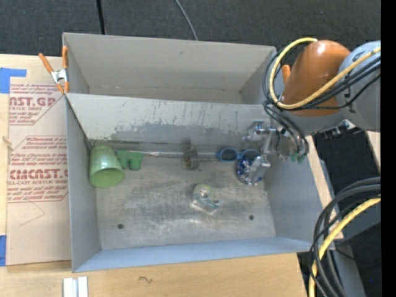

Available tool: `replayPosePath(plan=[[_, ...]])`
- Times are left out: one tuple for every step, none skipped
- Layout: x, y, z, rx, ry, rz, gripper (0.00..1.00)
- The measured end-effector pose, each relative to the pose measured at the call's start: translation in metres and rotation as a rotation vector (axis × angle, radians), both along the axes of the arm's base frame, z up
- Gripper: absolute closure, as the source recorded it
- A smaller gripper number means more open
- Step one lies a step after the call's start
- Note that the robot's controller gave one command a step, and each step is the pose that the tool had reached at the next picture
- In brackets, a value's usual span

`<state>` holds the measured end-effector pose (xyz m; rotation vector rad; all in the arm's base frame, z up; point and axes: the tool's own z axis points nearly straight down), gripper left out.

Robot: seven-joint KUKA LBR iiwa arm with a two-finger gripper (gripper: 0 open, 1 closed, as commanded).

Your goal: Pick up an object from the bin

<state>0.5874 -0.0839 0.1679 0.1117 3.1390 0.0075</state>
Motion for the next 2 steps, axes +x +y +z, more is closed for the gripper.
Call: replayPosePath(plan=[[-0.026,0.017,0.063,-0.006,-0.006,0.178,0.0],[-0.002,0.033,-0.077,-0.003,0.005,0.249,0.0]])
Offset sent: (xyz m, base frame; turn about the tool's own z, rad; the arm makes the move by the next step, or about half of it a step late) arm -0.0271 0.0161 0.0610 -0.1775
